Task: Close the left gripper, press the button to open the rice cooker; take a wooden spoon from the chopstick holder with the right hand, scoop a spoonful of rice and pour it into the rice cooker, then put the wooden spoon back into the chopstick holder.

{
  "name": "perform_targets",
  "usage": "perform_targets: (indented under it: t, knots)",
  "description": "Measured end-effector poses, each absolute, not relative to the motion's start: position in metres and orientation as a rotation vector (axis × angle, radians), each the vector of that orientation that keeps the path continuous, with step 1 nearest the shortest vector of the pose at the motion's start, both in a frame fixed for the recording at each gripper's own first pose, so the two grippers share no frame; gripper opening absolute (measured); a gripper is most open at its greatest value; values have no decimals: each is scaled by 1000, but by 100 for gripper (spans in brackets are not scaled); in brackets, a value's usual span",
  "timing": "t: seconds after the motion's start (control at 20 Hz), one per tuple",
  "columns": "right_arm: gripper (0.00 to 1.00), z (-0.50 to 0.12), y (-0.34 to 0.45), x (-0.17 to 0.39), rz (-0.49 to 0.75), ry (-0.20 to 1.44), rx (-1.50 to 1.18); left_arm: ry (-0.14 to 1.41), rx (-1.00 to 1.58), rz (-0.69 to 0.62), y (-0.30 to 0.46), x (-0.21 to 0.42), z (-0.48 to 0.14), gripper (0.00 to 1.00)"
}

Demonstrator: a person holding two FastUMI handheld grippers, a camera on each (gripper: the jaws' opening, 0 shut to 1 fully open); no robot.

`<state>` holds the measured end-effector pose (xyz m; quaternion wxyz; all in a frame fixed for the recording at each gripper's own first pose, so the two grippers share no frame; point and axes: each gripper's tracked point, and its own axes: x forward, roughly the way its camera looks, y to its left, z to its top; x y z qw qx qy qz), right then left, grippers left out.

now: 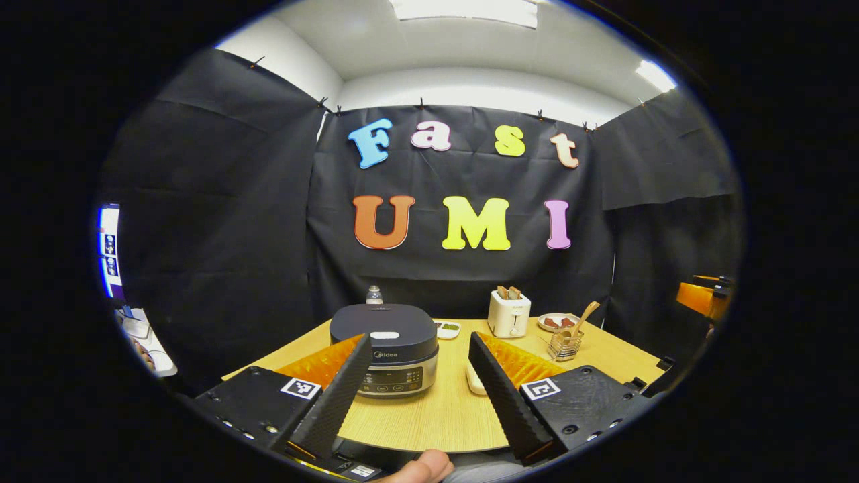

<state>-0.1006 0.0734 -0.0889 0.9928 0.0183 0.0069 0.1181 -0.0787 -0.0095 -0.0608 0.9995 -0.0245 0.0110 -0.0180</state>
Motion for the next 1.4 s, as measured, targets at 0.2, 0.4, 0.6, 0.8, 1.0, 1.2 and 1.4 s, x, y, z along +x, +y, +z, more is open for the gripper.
perform_targets:
  t: [0.2,0.4,0.6,0.8,1.0,1.2,1.4]
  knots:
    - [100,-85,69,-102,223,-2,34,-23,-9,-54,-23,-104,-50,93]
    - [100,-90,64,-100,207,0,38,-33,-2,-104,-41,-114,-55,100]
    - [100,-98,59,-96,198,29,45,-21,-25,-131,-50,-111,-64,96]
    - [100,-97,56,-97,194,27,39,7,-40,-111,-39,-105,-74,96]
    - [100,-95,55,-94,183,18,32,17,-67,-120,-40,-104,-74,96]
    - [100,-97,58,-90,188,25,39,4,-59,-121,-39,-103,-72,96]
    - [94,-102,58,-88,193,37,42,6,-53,-121,-39,-104,-76,96]
